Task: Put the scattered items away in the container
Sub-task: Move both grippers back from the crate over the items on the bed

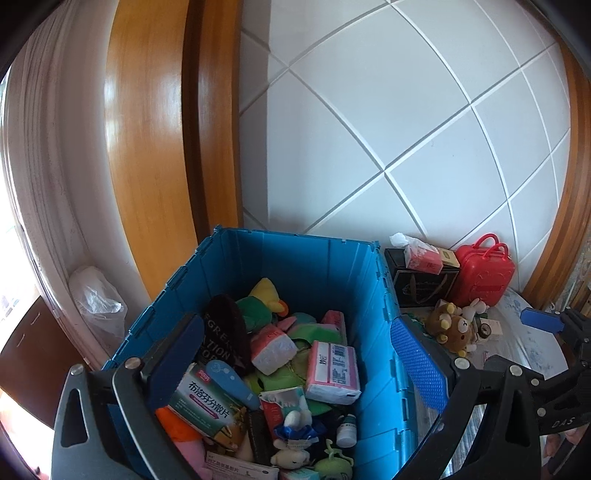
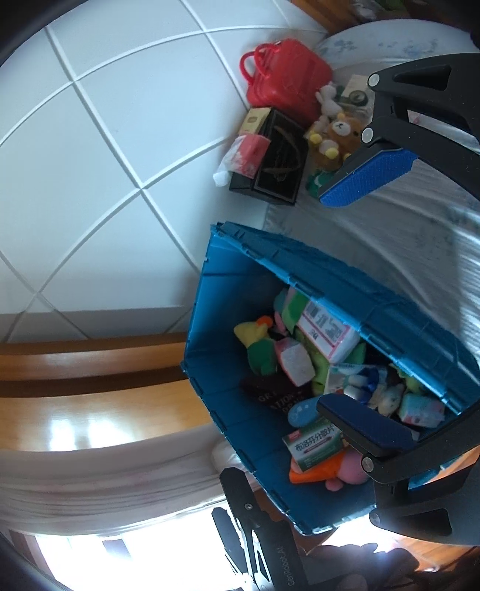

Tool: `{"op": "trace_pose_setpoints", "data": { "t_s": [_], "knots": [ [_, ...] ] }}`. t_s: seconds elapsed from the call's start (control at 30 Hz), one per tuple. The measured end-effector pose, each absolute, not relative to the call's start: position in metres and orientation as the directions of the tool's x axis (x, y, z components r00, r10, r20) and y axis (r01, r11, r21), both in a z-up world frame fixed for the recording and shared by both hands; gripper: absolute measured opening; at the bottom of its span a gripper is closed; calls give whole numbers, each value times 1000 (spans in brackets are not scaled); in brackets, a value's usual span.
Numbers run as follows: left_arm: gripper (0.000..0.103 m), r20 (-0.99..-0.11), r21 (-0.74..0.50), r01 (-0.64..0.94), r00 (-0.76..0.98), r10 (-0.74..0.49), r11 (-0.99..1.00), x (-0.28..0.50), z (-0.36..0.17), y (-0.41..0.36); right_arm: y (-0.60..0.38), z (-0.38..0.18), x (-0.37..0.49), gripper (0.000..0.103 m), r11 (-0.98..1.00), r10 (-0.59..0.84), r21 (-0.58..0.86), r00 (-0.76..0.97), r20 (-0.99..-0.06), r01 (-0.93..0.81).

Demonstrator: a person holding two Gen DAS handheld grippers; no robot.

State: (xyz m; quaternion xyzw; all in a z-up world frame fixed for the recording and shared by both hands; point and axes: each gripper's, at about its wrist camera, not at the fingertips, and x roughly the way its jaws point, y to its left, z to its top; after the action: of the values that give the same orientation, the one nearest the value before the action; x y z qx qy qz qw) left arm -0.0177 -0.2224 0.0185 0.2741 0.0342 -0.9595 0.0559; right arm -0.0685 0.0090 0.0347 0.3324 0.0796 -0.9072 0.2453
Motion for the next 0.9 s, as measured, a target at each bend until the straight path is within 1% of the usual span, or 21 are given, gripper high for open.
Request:
{"op": "trace_pose_setpoints", "data": {
  "t_s": [0.27,0.53,0.67,0.9],
  "knots": [
    [103,-551,-13,60,-834,-42,-998,-27,15,-150,80,19,-70,102,-891,-365,42,-658,-659,452],
    [103,-576,12,-9,-817,0,-1000,-48,1,-82,166,-6,-78,102,-932,-306,67,-669,-677,357],
    [103,-599,42,-28,-801,-3,-999,-65,-14,-50,207,-24,-87,102,-953,-248,48,-677,-693,300],
    [103,-640,53,-75,-768,24,-996,-102,-50,9,272,-65,-107,102,-977,-174,43,-654,-736,211]
  ]
}}
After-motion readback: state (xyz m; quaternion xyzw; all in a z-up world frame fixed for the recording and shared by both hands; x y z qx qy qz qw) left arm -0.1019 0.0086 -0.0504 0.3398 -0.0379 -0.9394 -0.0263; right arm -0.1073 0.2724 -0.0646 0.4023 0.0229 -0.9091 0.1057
